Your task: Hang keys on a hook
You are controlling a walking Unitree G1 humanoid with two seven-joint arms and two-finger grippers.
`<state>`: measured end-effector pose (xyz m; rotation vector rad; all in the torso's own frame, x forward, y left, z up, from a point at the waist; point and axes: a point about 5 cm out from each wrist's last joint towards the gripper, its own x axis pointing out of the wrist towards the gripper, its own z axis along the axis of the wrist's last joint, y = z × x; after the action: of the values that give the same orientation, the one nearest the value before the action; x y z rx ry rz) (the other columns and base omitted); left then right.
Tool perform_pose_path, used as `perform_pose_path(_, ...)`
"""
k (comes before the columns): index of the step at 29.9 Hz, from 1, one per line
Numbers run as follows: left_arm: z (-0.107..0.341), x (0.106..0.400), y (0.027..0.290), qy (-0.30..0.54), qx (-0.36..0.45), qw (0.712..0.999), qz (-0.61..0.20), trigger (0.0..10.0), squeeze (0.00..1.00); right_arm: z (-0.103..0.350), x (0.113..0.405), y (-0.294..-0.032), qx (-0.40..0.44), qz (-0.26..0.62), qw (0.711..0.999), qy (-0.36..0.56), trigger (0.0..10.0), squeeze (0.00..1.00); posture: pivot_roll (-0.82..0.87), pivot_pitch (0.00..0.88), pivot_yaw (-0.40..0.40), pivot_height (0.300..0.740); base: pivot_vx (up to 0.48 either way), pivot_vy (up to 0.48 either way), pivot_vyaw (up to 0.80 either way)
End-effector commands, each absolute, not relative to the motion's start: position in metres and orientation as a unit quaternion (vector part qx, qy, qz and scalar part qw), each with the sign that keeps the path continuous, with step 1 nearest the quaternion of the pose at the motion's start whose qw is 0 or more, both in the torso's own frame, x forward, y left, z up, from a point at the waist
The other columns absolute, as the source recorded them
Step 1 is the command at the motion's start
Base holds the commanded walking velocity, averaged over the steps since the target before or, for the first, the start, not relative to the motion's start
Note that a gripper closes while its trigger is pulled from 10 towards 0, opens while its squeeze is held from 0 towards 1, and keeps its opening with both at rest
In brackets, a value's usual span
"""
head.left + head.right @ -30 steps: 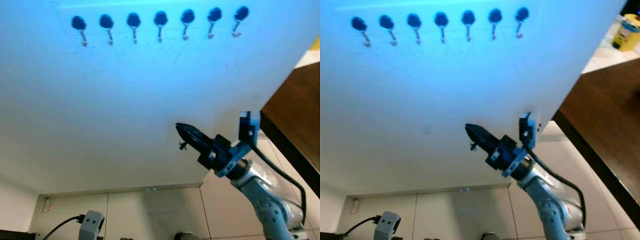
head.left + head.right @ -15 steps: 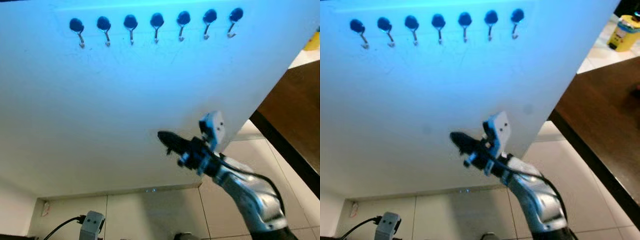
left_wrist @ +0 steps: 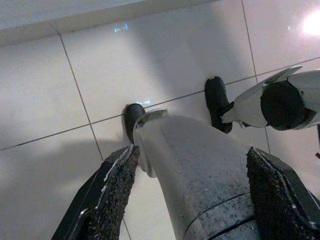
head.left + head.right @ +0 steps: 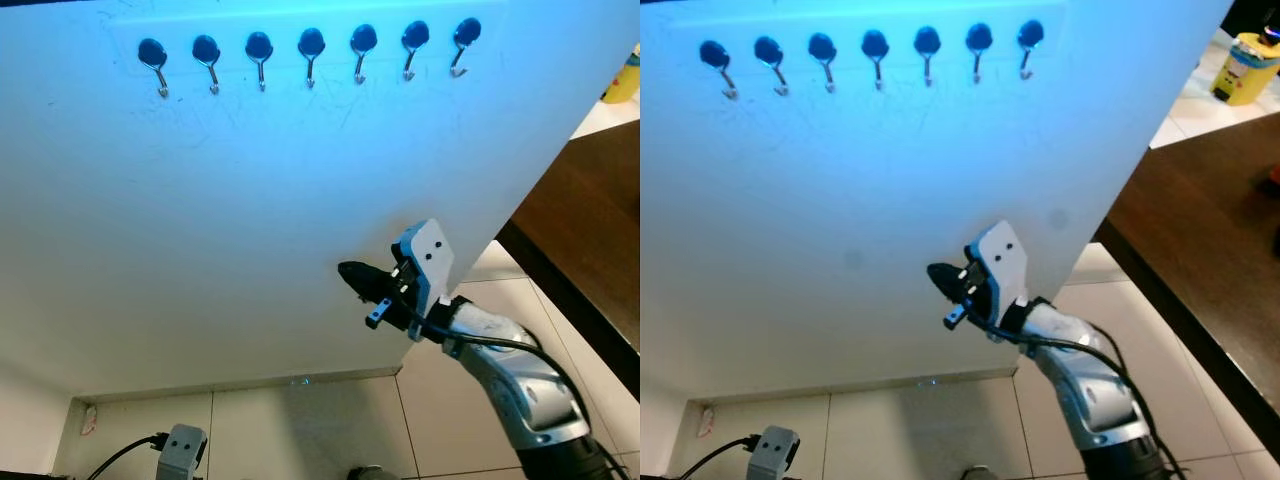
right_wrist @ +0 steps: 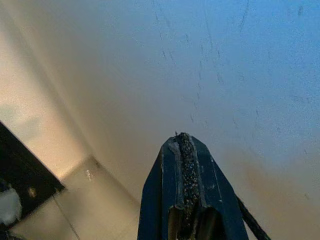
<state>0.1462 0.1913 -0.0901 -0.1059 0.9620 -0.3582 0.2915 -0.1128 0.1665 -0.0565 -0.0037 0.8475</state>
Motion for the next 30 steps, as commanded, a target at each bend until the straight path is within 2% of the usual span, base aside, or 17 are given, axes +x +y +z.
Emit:
perform_pose_path(1,-0.104,0.107,0.195,0.527,-0.051,0.832,-0.168,10.0,0.0,0.174,0.287,-0.111,0.017,0.423,0.905,-0.031,10.0,0.0,-0.01,0.097,0.075,0.74,0.0,0.0,0.0)
perform_pose_path(4,-0.104,0.107,0.195,0.526,-0.051,0.832,-0.171,10.0,0.0,0.193,0.283,-0.109,0.079,0.438,0.892,-0.081,10.0,0.0,-0.02,0.1,0.078,0.74,0.0,0.0,0.0)
perform_pose_path(6,-0.104,0.107,0.195,0.524,-0.052,0.833,-0.17,10.0,0.0,0.217,0.274,-0.111,0.162,0.462,0.86,-0.148,10.0,0.0,-0.02,0.1,0.076,0.74,0.0,0.0,0.0)
perform_pose_path(7,-0.104,0.107,0.195,0.524,-0.052,0.833,-0.17,10.0,0.0,0.217,0.274,-0.111,0.162,0.462,0.86,-0.148,10.0,0.0,-0.02,0.1,0.076,0.74,0.0,0.0,0.0)
perform_pose_path(9,-0.103,0.108,0.194,0.524,-0.048,0.832,-0.178,10.0,0.0,0.23,0.268,-0.114,0.201,0.482,0.833,-0.183,10.0,0.0,-0.02,0.096,0.077,0.74,0.0,0.0,0.0)
perform_pose_path(12,-0.103,0.109,0.194,0.522,-0.047,0.832,-0.182,10.0,0.0,0.231,0.268,-0.114,0.2,0.486,0.83,-0.186,10.0,0.0,-0.02,0.102,0.078,0.74,0.0,0.0,0.0)
perform_pose_path(18,-0.093,0.13,0.189,0.47,-0.076,0.848,-0.233,10.0,0.0,0.22,0.264,-0.113,0.183,0.512,0.825,-0.152,10.0,0.0,-0.02,0.105,0.076,0.74,0.0,0.0,0.0)
perform_pose_path(20,-0.076,0.151,0.198,0.403,-0.137,0.865,-0.266,10.0,0.0,0.209,0.247,-0.113,0.17,0.565,0.799,-0.114,10.0,0.0,-0.02,0.105,0.07,0.74,0.0,0.0,0.0)
perform_pose_path(22,-0.053,0.173,0.217,0.326,-0.174,0.879,-0.301,10.0,0.0,0.198,0.243,-0.115,0.154,0.58,0.797,-0.075,10.0,0.0,-0.02,0.108,0.067,0.74,0.0,0.0,0.0)
perform_pose_path(25,-0.045,0.179,0.225,0.302,-0.177,0.882,-0.314,10.0,0.0,0.195,0.244,-0.116,0.146,0.576,0.801,-0.064,10.0,0.0,-0.02,0.108,0.067,0.74,0.0,0.0,0.0)
perform_pose_path(26,-0.025,0.192,0.24,0.254,-0.174,0.887,-0.343,10.0,0.0,0.193,0.245,-0.118,0.147,0.577,0.802,-0.055,10.0,0.0,0.0,0.116,0.057,0.74,0.0,0.0,0.0)
perform_pose_path(30,0.008,0.212,0.25,0.188,-0.147,0.883,-0.405,10.0,0.0,0.194,0.245,-0.117,0.149,0.591,0.792,-0.051,10.0,0.0,0.0,0.112,0.057,0.74,0.0,0.0,0.0)
